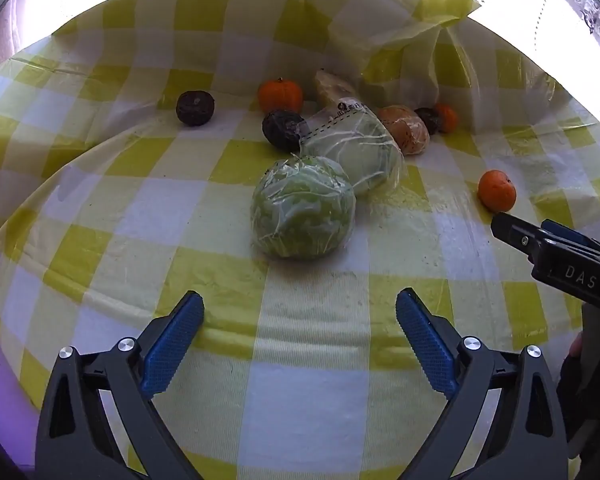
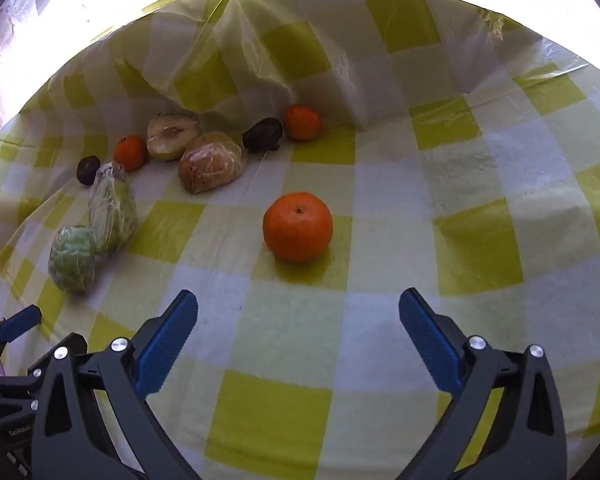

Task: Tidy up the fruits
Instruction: 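Grasp the orange with the right tool while the left tool grasps the wrapped cabbage, then lift the cabbage and orange and carry both toward the purple-rimmed box, then open the left tool over the box while the right tool releases the orange, then move both open tools back toward the fruits on the tablecloth, then grasp the second wrapped cabbage with the left tool while the right grasps the wrapped onion, then lift the cabbage and onion and carry both toward the box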

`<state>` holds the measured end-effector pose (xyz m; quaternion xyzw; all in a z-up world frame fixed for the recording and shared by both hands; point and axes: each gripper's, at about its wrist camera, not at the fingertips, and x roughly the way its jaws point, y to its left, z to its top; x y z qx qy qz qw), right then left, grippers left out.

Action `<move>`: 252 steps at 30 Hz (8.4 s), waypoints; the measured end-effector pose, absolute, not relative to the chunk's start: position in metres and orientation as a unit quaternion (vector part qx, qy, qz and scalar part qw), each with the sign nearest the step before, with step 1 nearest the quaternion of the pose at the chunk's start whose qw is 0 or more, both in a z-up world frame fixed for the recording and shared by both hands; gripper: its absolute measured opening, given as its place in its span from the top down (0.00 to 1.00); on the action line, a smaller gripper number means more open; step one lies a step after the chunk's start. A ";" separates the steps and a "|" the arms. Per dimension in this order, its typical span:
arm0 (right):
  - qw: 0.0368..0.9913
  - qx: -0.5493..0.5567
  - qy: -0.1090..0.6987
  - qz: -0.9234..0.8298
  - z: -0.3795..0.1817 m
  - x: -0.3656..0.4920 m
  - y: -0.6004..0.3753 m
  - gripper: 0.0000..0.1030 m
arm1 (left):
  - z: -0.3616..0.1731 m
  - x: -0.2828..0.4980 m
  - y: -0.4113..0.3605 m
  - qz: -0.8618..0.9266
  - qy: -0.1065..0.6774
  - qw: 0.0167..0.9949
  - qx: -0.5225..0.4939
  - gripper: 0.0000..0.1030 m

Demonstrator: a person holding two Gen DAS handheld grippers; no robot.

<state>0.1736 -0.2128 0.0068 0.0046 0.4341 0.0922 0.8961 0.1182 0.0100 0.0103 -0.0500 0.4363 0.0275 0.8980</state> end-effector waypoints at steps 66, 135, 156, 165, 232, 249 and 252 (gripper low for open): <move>0.900 -0.009 0.400 0.174 0.020 -0.079 -0.147 0.61 | 0.015 -0.075 0.026 -0.022 0.381 0.917 -0.115 0.44; 0.765 -0.295 0.395 0.415 0.087 -0.153 0.182 0.13 | 0.105 -0.238 0.259 0.256 0.412 0.865 -0.128 0.15; 0.930 0.026 0.347 0.118 0.054 -0.014 -0.130 0.02 | 0.124 -0.092 0.037 -0.007 0.271 0.959 -0.082 0.15; 0.909 0.090 0.403 0.053 0.016 0.059 -0.206 0.13 | 0.046 0.034 0.018 -0.002 0.356 0.919 -0.169 0.15; 0.904 0.073 0.402 0.125 0.024 0.145 -0.134 0.38 | 0.012 0.076 0.070 0.021 0.370 0.902 -0.221 0.40; 0.904 0.095 0.391 0.141 0.023 -0.034 -0.152 0.38 | 0.013 -0.038 0.057 -0.017 0.370 0.910 -0.186 0.40; 0.906 0.086 0.389 0.146 0.023 -0.057 -0.151 0.38 | 0.013 -0.054 0.056 -0.022 0.370 0.911 -0.181 0.40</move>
